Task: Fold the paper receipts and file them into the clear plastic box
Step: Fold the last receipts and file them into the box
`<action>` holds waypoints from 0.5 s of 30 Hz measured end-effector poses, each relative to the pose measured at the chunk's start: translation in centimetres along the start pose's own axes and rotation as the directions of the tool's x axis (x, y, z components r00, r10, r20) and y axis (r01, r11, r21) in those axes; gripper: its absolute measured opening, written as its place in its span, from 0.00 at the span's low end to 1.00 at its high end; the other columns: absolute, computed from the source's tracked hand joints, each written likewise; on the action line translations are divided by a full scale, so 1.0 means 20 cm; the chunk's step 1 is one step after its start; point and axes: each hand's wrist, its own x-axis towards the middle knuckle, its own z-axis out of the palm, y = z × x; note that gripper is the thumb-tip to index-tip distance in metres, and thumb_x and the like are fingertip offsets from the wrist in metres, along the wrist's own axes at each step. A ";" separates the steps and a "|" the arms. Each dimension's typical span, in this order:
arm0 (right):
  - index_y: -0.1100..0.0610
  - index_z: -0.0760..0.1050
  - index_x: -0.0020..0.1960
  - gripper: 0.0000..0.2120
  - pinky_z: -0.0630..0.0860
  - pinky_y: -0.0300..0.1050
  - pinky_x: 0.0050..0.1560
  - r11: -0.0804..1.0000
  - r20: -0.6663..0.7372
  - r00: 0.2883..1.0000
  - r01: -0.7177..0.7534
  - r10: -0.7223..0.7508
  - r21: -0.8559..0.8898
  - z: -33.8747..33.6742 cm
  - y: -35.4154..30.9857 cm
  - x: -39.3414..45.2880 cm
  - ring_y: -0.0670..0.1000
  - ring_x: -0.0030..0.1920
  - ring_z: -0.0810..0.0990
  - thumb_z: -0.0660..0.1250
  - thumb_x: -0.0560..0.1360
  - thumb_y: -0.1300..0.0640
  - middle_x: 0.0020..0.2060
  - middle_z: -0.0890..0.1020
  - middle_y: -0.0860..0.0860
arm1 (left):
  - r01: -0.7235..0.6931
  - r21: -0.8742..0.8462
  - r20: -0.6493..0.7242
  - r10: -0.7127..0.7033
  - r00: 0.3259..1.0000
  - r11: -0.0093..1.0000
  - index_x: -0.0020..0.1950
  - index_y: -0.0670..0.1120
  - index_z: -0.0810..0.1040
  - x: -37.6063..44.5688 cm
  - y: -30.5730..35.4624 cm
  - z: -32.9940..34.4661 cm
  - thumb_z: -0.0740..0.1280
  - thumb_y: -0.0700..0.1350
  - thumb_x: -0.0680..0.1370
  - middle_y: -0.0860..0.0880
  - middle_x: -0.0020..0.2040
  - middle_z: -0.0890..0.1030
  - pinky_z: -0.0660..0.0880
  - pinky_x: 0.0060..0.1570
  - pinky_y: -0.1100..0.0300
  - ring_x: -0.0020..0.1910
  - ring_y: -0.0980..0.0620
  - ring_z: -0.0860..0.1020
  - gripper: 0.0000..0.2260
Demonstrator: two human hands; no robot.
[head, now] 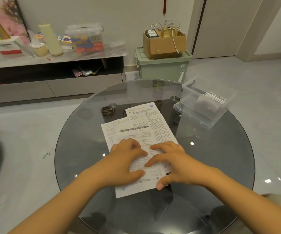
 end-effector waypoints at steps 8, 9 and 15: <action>0.43 0.81 0.50 0.10 0.51 0.40 0.67 0.994 -0.145 0.984 -0.103 0.106 0.032 0.00 -0.02 0.04 0.42 0.66 0.61 0.72 0.69 0.45 0.64 0.70 0.39 | -0.024 -0.093 0.148 0.038 0.988 0.995 0.71 0.64 0.61 -0.08 0.00 -0.01 0.72 0.62 0.68 0.62 0.67 0.56 0.58 0.68 0.64 0.66 0.61 0.55 0.34; 0.44 0.82 0.48 0.09 0.53 0.41 0.67 0.993 -0.160 0.980 -0.112 0.117 0.044 0.01 -0.02 0.05 0.42 0.65 0.62 0.72 0.69 0.45 0.63 0.72 0.39 | -0.025 -0.094 0.144 0.038 0.989 0.995 0.71 0.64 0.61 -0.08 0.00 -0.01 0.72 0.61 0.68 0.61 0.67 0.56 0.58 0.68 0.63 0.66 0.61 0.55 0.34; 0.46 0.83 0.40 0.02 0.72 0.39 0.55 0.921 -0.137 0.967 -0.151 0.213 0.359 -0.04 -0.01 0.07 0.38 0.50 0.77 0.72 0.70 0.49 0.46 0.82 0.40 | -0.025 -0.186 0.090 0.042 0.995 0.982 0.72 0.62 0.58 -0.08 -0.02 -0.02 0.73 0.59 0.68 0.65 0.65 0.60 0.63 0.68 0.62 0.66 0.63 0.61 0.37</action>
